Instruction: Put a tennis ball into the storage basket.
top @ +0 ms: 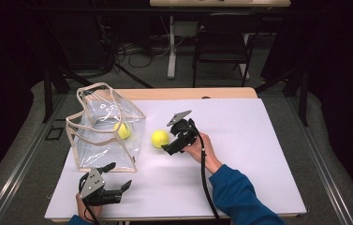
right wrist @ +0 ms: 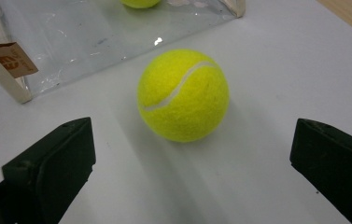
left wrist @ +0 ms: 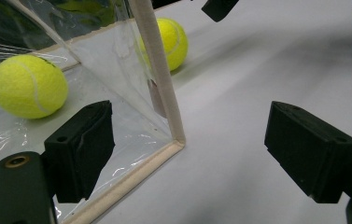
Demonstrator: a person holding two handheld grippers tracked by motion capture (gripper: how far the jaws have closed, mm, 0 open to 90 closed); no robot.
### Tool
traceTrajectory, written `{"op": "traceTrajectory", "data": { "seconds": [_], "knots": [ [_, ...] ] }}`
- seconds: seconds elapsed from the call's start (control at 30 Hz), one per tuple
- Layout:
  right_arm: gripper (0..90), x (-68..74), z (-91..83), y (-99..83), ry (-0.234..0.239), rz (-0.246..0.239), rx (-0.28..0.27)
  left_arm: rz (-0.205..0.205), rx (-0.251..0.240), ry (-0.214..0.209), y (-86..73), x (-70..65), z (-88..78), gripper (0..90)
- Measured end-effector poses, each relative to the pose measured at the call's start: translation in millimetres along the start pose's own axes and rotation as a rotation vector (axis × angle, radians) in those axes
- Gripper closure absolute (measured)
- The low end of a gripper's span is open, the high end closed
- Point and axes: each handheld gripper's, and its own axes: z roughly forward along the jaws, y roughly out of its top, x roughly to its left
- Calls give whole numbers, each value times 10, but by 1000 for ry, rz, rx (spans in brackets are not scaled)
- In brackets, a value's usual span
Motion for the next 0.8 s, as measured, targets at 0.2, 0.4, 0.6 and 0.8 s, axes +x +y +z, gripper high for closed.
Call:
{"op": "traceTrajectory", "data": {
  "seconds": [0.2,0.4,0.6,0.8],
  "knots": [
    [0,23,68,47,13,6,9,0,-2,-4,2,-9,-1,160],
    [0,34,120,89,16,-1,17,-2,-2,-4,1,-5,6,160],
    [0,34,164,122,20,-8,21,0,-2,-4,2,-8,3,160],
    [0,35,220,144,25,-10,29,-2,-3,-5,-1,-3,5,160]
  ]
}}
